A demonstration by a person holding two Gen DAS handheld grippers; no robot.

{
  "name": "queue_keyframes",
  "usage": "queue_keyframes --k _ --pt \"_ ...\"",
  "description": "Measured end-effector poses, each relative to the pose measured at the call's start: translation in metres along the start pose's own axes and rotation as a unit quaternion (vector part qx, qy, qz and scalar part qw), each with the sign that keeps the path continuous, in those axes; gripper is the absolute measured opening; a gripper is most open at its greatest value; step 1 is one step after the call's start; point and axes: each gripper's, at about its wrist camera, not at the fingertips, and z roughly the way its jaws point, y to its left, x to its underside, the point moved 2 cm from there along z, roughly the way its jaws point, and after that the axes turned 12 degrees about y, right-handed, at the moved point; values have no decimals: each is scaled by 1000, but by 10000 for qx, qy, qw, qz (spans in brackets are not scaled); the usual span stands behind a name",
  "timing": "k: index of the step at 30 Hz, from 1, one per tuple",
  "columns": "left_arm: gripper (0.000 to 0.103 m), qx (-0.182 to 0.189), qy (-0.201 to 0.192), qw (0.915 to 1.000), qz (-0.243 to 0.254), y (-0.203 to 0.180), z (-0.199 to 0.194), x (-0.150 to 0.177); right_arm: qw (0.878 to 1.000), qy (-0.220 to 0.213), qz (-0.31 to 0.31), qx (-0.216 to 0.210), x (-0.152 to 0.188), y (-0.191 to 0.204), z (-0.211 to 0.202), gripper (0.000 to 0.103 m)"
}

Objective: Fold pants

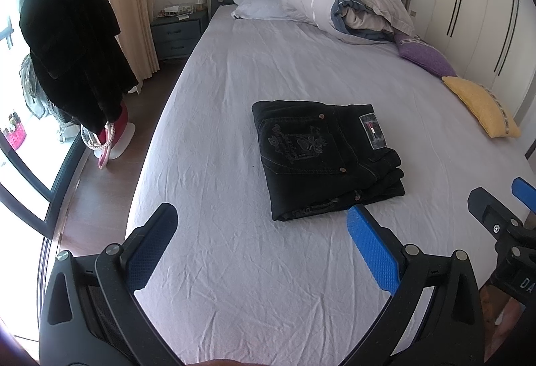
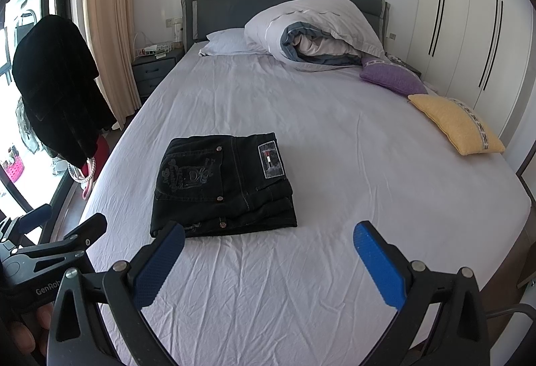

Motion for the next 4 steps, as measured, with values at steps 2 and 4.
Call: queue_keyframes --k 2,4 --pt "103 16 -20 10000 23 0 -1 1 10000 7 3 -9 0 0 0 103" --pt "103 36 -18 10000 23 0 -1 1 10000 8 7 -6 3 2 0 103"
